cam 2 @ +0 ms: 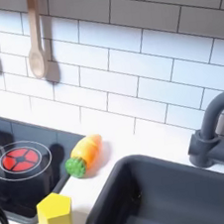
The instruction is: Slide pot right
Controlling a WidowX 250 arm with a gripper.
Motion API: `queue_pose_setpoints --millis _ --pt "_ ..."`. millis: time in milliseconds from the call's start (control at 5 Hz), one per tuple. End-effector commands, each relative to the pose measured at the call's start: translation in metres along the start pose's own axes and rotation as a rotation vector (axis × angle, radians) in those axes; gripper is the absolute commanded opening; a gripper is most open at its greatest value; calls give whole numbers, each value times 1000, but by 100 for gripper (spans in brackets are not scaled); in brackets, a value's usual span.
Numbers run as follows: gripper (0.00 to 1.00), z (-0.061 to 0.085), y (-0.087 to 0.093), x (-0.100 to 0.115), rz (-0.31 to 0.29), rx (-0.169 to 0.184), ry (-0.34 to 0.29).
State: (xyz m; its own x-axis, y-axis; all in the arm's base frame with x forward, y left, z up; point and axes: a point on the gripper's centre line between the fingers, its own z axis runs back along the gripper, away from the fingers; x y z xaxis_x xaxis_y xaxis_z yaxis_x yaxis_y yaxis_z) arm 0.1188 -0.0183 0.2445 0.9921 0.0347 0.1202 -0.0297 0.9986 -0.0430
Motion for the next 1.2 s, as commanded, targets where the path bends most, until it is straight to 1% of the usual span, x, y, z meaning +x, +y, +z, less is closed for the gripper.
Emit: queue_pose_setpoints --millis 0,200,400,600,800,1000 --pt "100 0 0 0 0 0 -2" --pt "100 -2 11 18 2 19 -4" --pt "100 -9 23 33 19 54 3" --pt "100 -10 35 52 39 74 -16" --pt "100 -14 49 72 61 89 -19" --pt "100 -14 60 86 78 104 -31"
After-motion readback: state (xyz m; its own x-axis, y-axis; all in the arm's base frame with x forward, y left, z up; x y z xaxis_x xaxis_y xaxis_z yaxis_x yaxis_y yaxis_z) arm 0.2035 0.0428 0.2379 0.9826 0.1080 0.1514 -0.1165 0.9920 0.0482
